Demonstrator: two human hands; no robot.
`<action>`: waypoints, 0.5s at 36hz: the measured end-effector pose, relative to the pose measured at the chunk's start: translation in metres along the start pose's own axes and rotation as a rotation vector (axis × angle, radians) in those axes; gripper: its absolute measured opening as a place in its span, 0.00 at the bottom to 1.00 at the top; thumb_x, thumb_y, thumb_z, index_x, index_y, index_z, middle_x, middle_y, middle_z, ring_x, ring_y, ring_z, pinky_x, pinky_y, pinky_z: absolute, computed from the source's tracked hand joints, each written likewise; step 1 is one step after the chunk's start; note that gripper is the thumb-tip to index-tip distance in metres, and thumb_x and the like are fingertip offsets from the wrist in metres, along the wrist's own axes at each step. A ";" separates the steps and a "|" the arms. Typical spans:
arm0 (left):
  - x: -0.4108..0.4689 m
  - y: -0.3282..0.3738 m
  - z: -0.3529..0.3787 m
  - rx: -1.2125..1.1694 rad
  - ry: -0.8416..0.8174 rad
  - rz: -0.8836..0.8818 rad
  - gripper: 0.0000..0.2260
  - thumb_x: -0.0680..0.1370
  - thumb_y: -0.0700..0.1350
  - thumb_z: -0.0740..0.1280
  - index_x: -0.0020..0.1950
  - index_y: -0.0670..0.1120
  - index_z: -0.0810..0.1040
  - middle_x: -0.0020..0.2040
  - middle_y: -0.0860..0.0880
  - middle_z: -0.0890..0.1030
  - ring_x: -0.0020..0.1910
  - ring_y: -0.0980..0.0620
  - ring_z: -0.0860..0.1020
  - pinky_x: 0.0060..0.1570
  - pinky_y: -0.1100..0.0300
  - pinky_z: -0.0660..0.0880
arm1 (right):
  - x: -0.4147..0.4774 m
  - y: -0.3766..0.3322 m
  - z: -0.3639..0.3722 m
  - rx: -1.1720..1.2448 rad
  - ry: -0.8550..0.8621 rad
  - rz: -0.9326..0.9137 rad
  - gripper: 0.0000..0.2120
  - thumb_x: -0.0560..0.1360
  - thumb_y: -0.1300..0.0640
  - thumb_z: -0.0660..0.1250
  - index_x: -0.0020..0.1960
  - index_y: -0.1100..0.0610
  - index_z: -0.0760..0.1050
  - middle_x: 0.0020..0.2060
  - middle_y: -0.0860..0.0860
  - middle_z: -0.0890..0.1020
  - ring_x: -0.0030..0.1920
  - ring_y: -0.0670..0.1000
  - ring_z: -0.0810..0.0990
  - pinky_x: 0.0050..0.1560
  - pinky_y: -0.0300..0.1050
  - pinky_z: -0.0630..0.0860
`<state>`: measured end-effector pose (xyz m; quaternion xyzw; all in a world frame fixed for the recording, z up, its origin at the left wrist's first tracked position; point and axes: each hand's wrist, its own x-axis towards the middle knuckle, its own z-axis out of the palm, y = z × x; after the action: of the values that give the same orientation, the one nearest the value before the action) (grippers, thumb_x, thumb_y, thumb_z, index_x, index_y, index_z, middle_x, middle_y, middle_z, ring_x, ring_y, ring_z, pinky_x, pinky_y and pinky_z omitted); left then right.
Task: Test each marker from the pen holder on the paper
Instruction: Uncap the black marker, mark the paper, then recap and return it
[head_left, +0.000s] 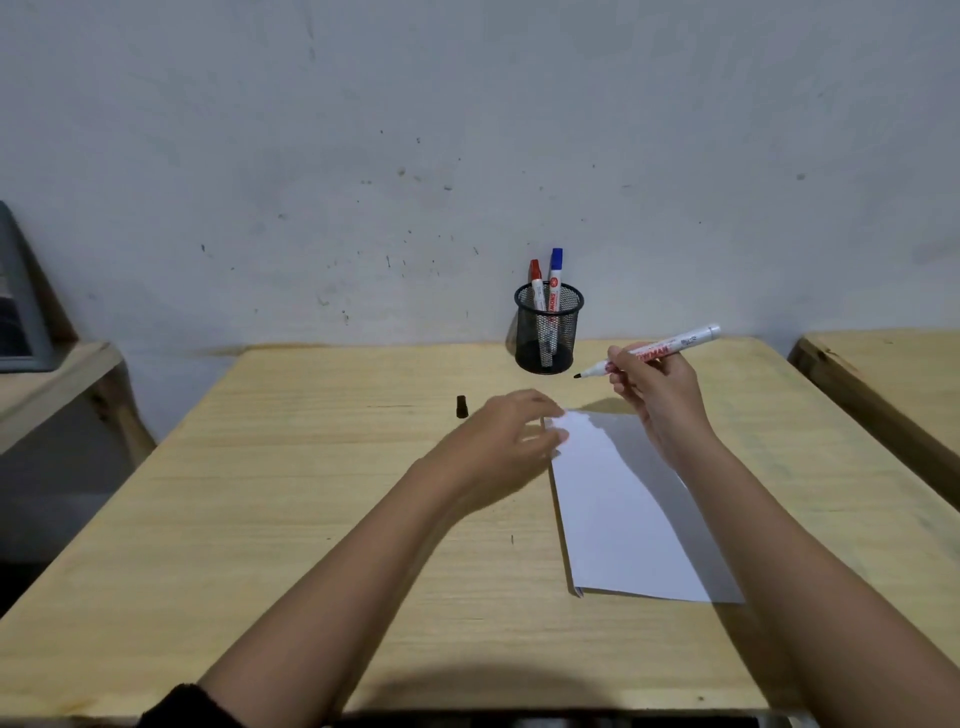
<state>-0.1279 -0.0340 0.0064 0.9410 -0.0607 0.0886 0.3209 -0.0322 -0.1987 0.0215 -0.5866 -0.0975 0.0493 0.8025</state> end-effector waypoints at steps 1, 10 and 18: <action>-0.001 0.001 0.004 -0.015 -0.025 0.008 0.18 0.76 0.56 0.61 0.61 0.49 0.78 0.61 0.57 0.76 0.59 0.58 0.75 0.61 0.57 0.72 | 0.000 0.000 0.000 0.012 0.005 0.008 0.04 0.74 0.62 0.68 0.47 0.62 0.74 0.34 0.53 0.79 0.30 0.44 0.77 0.35 0.32 0.77; -0.015 -0.009 0.015 0.065 -0.121 0.007 0.16 0.78 0.52 0.63 0.59 0.43 0.79 0.65 0.50 0.75 0.63 0.54 0.72 0.64 0.55 0.70 | 0.000 0.011 0.009 0.046 -0.011 0.040 0.07 0.73 0.65 0.69 0.46 0.60 0.71 0.39 0.57 0.79 0.37 0.49 0.80 0.44 0.36 0.81; -0.023 -0.012 0.021 0.068 -0.080 -0.033 0.20 0.78 0.53 0.63 0.67 0.47 0.74 0.71 0.53 0.70 0.68 0.57 0.68 0.66 0.62 0.65 | 0.000 0.032 0.031 -0.150 -0.018 0.037 0.09 0.70 0.64 0.71 0.48 0.63 0.74 0.32 0.52 0.76 0.30 0.45 0.75 0.36 0.34 0.75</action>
<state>-0.1453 -0.0367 -0.0217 0.9550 -0.0551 0.0476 0.2876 -0.0373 -0.1599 -0.0001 -0.6462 -0.0973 0.0621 0.7544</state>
